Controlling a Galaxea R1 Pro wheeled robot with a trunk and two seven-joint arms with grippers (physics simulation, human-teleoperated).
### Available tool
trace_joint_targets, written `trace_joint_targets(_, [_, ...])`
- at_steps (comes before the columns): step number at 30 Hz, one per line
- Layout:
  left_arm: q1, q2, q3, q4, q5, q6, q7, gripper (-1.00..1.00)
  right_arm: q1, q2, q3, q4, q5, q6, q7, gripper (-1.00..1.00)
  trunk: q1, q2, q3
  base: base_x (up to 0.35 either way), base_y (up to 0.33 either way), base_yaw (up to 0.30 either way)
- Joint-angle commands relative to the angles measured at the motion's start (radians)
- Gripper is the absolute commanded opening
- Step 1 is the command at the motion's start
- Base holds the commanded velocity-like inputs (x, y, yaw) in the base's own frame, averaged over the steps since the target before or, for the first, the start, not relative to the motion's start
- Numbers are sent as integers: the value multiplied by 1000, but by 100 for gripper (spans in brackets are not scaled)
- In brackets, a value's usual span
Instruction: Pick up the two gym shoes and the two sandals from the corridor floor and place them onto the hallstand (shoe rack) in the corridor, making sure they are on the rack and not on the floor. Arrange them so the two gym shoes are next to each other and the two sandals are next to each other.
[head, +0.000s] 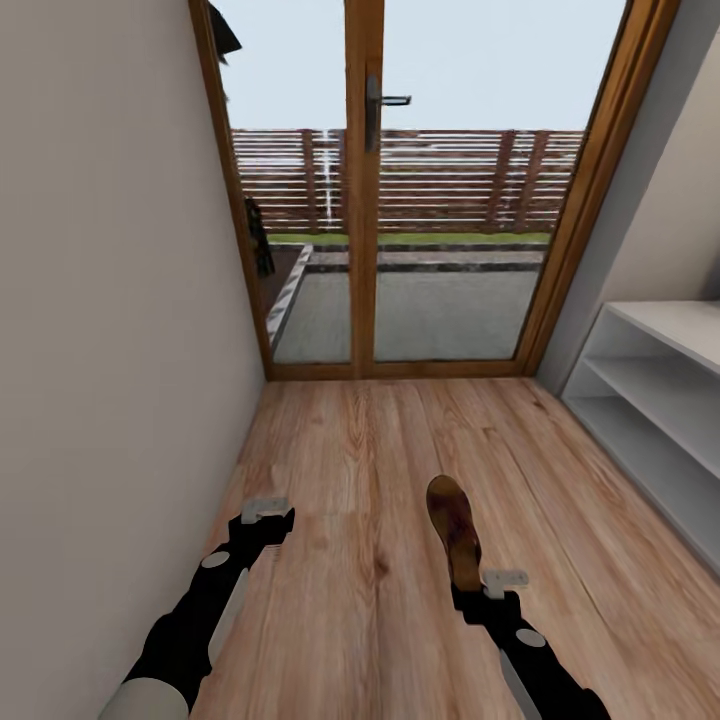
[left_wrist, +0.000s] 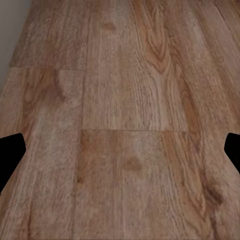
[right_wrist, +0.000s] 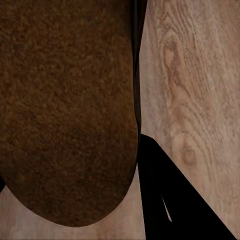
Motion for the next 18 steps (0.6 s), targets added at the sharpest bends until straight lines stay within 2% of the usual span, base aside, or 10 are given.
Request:
trace_joint_targets(1, [0, 0, 1, -2, 3, 6, 0, 100, 0, 0, 0, -1, -4, 3, -1, -100, 0, 0, -1, 346, 0, 0])
trace_joint_targets(18, [0, 0, 1, -1, 3, 6, 0, 100, 0, -1, 0, -1, -4, 3, -1, -100, 0, 0, -1, 346, 0, 0])
